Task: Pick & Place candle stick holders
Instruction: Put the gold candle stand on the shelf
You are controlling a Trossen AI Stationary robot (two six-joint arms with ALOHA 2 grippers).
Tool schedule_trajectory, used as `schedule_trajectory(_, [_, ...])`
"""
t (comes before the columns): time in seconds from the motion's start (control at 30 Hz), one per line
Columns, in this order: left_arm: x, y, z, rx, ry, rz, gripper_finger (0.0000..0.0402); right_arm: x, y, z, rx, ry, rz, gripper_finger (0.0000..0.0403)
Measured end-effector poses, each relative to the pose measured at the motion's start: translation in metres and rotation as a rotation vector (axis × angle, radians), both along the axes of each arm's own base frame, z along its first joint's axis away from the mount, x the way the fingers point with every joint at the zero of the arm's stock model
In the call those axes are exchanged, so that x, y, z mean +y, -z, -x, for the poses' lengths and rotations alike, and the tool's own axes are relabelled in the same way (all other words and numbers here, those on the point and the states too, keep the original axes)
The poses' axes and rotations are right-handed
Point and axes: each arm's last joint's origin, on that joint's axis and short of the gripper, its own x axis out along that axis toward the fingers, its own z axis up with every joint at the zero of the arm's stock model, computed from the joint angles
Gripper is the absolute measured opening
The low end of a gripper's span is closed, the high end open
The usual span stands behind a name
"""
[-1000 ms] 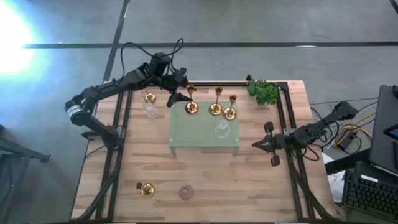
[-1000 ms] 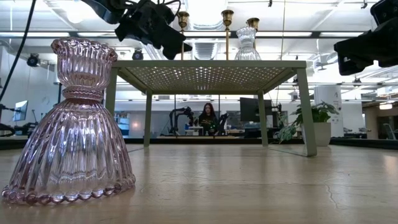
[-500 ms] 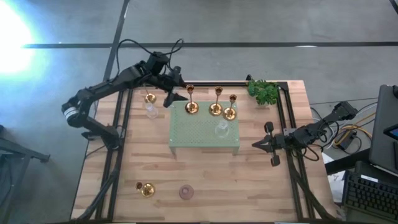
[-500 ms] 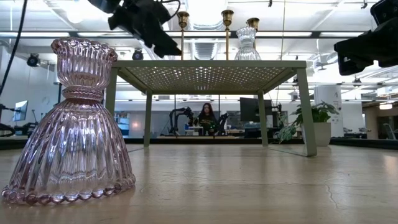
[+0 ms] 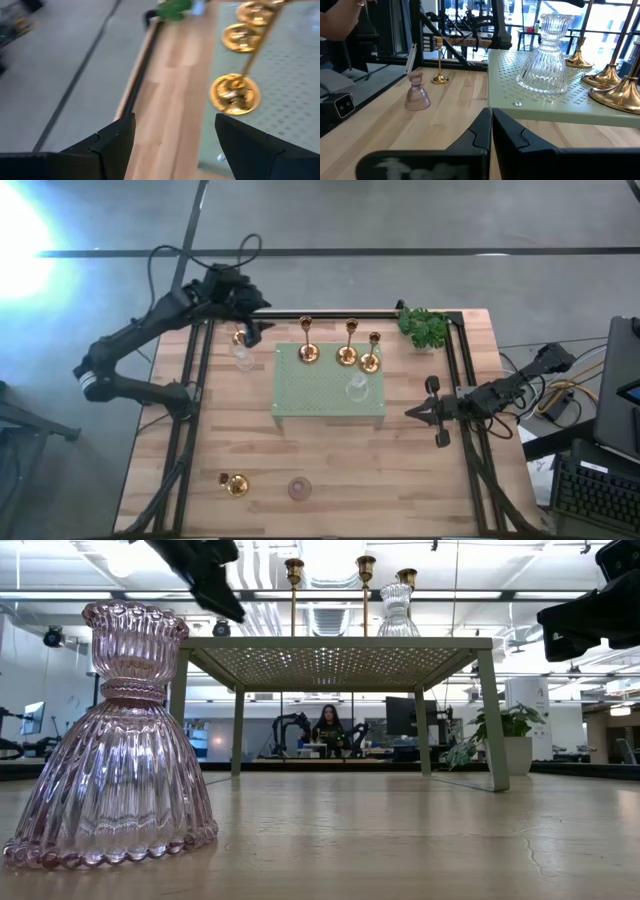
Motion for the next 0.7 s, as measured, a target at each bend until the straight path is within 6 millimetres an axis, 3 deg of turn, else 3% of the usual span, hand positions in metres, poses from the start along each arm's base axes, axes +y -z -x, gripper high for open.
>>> schedule_trajectory(0.3, [-0.017, 0.013, 0.038, -0.006, -0.326, -0.021, 0.0273, 0.000, 0.000, 0.000, 0.000, 0.000, 0.000, 0.0009])
schedule_trajectory(0.47, [-0.035, 0.023, 0.062, -0.035, -0.377, 0.010, 0.0272, 0.000, 0.000, 0.000, 0.001, 0.000, 0.000, 0.0009])
schedule_trajectory(0.7, [-0.065, 0.021, 0.100, -0.091, -0.445, 0.092, 0.0272, 0.000, 0.000, 0.000, 0.002, 0.000, 0.001, 0.0009])
